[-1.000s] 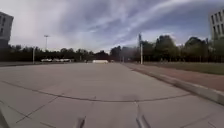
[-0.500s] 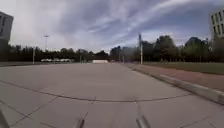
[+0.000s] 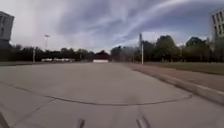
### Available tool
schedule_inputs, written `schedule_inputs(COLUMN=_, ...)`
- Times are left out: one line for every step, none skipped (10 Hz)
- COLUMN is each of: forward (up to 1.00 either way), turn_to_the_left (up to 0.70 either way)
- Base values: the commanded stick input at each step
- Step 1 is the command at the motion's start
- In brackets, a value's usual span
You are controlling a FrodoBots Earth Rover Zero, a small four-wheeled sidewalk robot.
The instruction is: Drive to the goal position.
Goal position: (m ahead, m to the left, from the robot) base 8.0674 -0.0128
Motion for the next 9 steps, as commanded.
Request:
schedule_inputs(forward=1.00, turn_to_the_left=0.00)
schedule_inputs(forward=1.00, turn_to_the_left=0.00)
schedule_inputs(forward=1.00, turn_to_the_left=0.00)
schedule_inputs(forward=1.00, turn_to_the_left=0.00)
schedule_inputs(forward=0.97, turn_to_the_left=0.00)
schedule_inputs(forward=0.80, turn_to_the_left=0.00)
schedule_inputs(forward=0.63, turn_to_the_left=0.00)
schedule_inputs(forward=0.45, turn_to_the_left=0.00)
schedule_inputs(forward=0.28, turn_to_the_left=0.00)
